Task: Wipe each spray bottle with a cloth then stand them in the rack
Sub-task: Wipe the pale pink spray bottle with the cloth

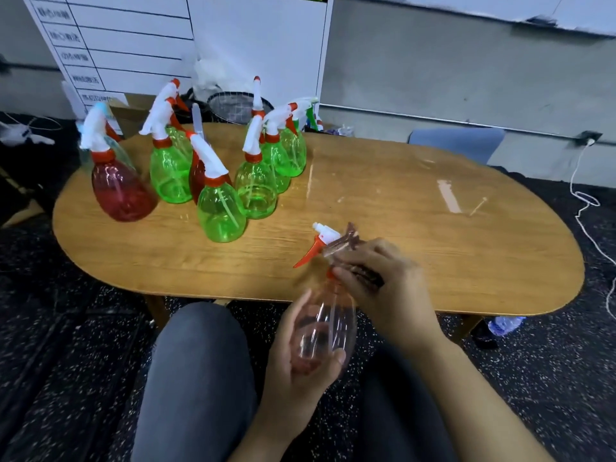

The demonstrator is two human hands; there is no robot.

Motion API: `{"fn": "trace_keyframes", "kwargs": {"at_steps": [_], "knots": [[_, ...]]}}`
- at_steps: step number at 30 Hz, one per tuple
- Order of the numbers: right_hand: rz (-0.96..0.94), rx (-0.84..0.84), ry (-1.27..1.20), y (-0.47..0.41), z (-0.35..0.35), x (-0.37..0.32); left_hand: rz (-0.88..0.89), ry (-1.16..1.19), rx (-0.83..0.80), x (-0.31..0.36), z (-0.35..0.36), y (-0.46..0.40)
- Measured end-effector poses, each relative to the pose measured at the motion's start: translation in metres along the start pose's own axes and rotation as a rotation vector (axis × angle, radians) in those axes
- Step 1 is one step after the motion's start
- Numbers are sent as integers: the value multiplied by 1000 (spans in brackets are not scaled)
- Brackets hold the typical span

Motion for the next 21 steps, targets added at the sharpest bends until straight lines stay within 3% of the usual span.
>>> {"fn": "trace_keyframes", "kwargs": {"at_steps": [2, 7, 11, 14, 17, 19, 21], "knots": [[-41, -74, 8, 3, 8, 0, -13, 6, 12, -10, -6, 1], [77, 117, 21, -1, 4, 4, -20, 16, -37, -17, -12, 0], [-41, -35, 15, -4, 14, -2, -16, 38, -33, -20, -16, -4], [59, 71, 33, -17, 7, 8, -15, 42, -35, -22, -17, -6], [205, 157, -186, -40, -3, 15, -24, 35, -41, -22, -16, -8], [244, 67, -334, -53, -1, 11, -31, 43, -54, -22, -15, -9], [247, -93, -306, -59, 7, 5, -36, 53, -71, -22, -15, -8]]}}
Point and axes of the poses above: each hand's wrist, its own y-axis away from the middle knuckle, its own z-axis out of the palm, x = y × z, the point moved 3 cm from there along -y, towards the middle knuckle, and after that the axes turned 2 degrees about -x, right-handed, at the moved point
